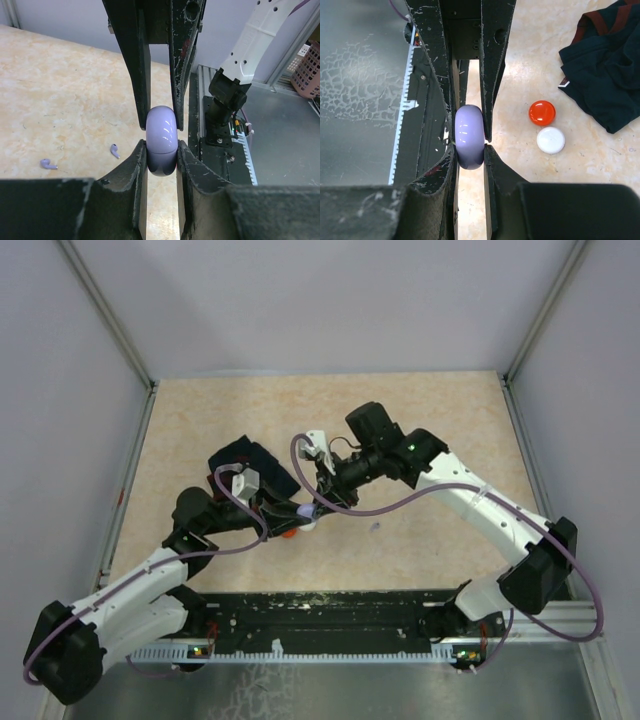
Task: Insert the wireless bluetooth earbuds into the charging case
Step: Pick up the charging case from the corner of the board, then open the charging case.
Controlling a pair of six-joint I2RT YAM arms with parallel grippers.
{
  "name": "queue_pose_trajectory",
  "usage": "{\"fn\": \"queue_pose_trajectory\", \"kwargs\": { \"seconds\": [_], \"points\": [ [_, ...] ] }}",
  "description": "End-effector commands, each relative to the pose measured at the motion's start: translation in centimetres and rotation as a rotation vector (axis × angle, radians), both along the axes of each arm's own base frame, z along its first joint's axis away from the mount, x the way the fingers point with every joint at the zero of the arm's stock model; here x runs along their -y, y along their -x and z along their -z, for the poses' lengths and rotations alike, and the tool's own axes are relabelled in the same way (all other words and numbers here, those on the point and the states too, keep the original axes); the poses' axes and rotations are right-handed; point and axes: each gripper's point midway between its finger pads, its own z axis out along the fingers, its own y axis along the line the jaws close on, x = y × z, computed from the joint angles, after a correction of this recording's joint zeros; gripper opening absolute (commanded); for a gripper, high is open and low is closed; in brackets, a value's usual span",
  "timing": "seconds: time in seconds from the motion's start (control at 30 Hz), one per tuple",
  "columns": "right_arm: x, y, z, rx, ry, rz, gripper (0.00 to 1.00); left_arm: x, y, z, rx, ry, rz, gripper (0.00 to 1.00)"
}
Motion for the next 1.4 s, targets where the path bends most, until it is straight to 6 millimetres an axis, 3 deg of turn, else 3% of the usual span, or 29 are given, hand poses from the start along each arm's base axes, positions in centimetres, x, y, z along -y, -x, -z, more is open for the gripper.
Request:
{"fn": "queue_pose_trajectory", "kwargs": {
  "seconds": [0.0,0.47,0.7,1.0,1.37],
  "points": [
    [0.3,-0.3,-3.2,0.067,-0.096,0.012,0.0,-0.1,0.2,0.2,0.034,0.005,-0.004,0.21],
    [0.2,-0.2,-2.9,0.056,-0.093,0.004,0.0,0.1,0.3,-0.5,0.015,0.045,0.007,0.41],
    [0.1,0.0,-2.8,0.049,-0.095,-0.003,0.0,0.0,0.3,-0.8,0.008,0.073,0.002,0.43],
    [-0.1,0.4,-2.4,0.042,-0.088,-0.019,0.0,0.2,0.1,-1.0,-0.007,0.089,0.004,0.25],
    [-0.2,0.4,-2.5,0.06,-0.07,-0.016,0.01,0.2,0.0,-0.2,0.028,0.064,0.004,0.11]
  ]
}}
